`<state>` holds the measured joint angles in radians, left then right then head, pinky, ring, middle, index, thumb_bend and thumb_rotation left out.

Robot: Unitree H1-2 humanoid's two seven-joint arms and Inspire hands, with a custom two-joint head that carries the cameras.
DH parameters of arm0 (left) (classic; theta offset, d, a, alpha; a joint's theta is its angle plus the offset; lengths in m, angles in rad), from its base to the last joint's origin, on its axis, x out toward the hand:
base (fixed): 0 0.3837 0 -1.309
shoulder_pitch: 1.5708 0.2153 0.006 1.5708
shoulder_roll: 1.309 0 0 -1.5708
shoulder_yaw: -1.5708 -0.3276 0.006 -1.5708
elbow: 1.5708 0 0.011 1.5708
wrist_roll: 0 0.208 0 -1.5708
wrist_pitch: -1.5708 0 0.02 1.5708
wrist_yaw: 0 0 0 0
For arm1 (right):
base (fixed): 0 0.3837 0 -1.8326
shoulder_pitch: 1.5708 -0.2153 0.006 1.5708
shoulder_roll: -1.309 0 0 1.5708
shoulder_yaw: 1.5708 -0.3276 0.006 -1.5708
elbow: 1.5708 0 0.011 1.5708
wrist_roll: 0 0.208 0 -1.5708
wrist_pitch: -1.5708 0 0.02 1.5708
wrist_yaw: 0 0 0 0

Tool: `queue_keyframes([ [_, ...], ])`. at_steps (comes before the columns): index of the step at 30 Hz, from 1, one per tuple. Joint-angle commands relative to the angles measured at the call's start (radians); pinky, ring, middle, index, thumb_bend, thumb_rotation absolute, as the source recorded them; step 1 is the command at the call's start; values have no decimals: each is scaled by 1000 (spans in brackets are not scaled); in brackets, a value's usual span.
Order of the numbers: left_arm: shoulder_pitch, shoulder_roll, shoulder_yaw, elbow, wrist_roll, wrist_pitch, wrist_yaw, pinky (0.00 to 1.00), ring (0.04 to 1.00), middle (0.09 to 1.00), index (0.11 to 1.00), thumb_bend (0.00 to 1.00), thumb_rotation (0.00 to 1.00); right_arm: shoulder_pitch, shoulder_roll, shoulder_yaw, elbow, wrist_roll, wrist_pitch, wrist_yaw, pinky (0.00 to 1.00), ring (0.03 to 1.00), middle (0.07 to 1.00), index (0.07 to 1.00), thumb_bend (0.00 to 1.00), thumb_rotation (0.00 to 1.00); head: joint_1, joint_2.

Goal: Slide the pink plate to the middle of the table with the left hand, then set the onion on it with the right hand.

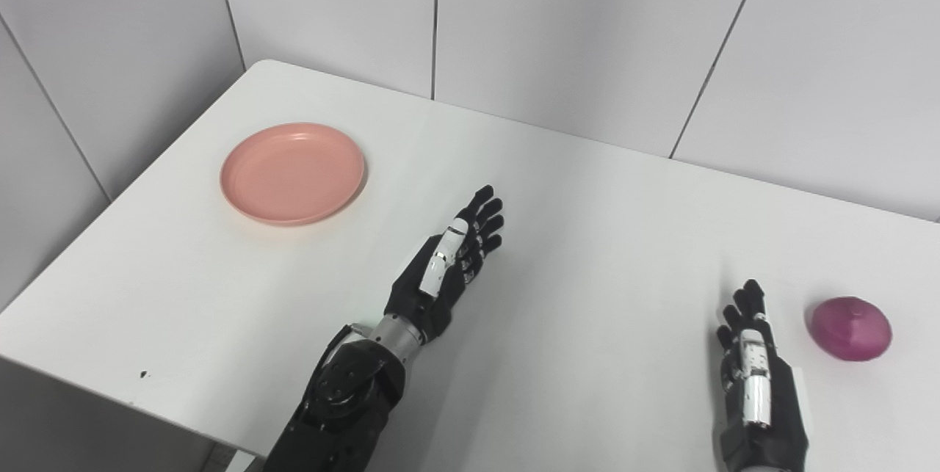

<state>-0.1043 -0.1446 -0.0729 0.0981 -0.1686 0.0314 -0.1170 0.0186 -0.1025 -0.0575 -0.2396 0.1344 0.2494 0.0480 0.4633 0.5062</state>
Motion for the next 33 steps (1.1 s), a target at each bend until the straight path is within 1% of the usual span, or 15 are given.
queue_keyframes([
  [1, 31, 9, 4, 43, 9, 24, 9, 1000, 1000, 1000, 1000, 409, 1000, -14, 6, -1, -48, -3, 7, -5, 1000, 1000, 1000, 1000, 59, 1000, -2, -1],
  [4, 30, 12, 5, 34, 10, 29, 9, 1000, 1000, 1000, 1000, 406, 1000, -14, 8, 0, -54, -7, 14, -7, 1000, 1000, 1000, 1000, 63, 1000, -2, -3],
  [9, 28, 18, 9, 17, 4, 34, 7, 1000, 1000, 1000, 1000, 418, 1000, -16, 21, 6, -79, -23, 43, -23, 1000, 1000, 1000, 1000, 36, 1000, 2, -8],
  [12, 24, 28, 10, 9, 4, 28, 1, 1000, 1000, 1000, 1000, 422, 1000, -16, 24, 6, -82, -21, 46, -18, 1000, 1000, 1000, 1000, 1, 1000, 3, -10],
  [15, 23, 40, 8, -9, 13, 34, 2, 1000, 1000, 1000, 1000, 421, 1000, -15, 29, 9, -90, -24, 58, -21, 1000, 1000, 1000, 1000, 0, 1000, 0, -13],
  [22, 20, 64, 7, -60, 21, 56, 9, 1000, 1000, 1000, 1000, 447, 1000, -18, 42, 10, -91, -22, 51, -24, 1000, 1000, 1000, 1000, 0, 1000, -6, -17],
  [27, 13, 73, 21, -95, 21, 65, 18, 1000, 1000, 1000, 1000, 451, 1000, -17, 51, 11, -112, -24, 76, -29, 1000, 1000, 1000, 1000, 0, 1000, -6, -18],
  [30, 6, 79, 31, -112, 17, 77, 14, 1000, 1000, 1000, 1000, 462, 1000, -18, 51, 9, -106, -16, 61, -21, 1000, 1000, 1000, 1000, 0, 1000, -2, -21],
  [33, -4, 88, 43, -129, 15, 75, 10, 1000, 1000, 1000, 1000, 454, 1000, -18, 51, 9, -110, -20, 71, -24, 1000, 1000, 1000, 1000, 0, 1000, -3, -22],
])
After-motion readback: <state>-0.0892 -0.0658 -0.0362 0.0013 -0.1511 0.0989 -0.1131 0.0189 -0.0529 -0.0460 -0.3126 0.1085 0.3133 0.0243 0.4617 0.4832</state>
